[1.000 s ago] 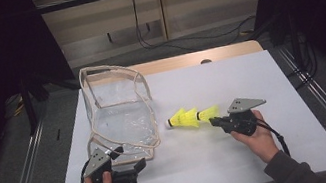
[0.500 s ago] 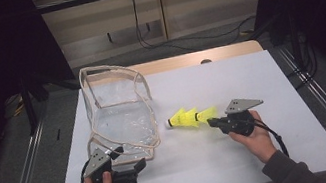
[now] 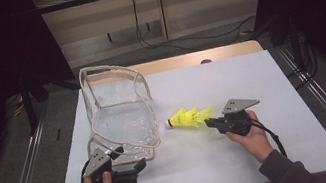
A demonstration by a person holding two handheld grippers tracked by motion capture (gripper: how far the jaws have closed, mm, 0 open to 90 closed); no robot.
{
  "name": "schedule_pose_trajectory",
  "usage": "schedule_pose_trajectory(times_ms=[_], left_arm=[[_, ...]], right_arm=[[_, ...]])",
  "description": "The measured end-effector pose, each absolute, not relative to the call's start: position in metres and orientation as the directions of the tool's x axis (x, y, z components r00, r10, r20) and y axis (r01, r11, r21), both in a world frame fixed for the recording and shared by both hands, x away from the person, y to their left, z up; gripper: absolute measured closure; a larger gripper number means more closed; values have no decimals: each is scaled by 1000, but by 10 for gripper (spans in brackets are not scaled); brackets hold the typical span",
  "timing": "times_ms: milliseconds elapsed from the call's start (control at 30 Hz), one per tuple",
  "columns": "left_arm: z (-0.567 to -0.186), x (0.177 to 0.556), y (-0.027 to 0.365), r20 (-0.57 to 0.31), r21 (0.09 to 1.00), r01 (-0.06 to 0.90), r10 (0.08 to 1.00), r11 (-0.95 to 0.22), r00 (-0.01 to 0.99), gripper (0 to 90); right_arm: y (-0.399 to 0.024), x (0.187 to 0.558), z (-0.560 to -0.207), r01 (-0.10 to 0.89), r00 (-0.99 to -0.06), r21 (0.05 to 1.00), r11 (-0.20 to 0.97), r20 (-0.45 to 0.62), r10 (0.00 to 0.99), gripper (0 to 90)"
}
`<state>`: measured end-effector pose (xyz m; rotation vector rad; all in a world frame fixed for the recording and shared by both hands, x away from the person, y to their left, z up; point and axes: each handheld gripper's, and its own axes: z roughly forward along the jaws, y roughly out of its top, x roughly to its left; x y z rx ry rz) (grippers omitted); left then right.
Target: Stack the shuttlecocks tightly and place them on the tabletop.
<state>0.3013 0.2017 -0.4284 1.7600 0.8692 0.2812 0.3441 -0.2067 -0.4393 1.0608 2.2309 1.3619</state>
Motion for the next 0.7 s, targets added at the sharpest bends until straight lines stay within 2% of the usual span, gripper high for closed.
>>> schedule_pose_trajectory(times_ms=[700], left_arm=[[-428, 301, 202, -227, 900, 416, 676, -128, 701, 34]], right_arm=[[-200, 349, -440, 427, -680, 862, 273, 108, 726, 900]])
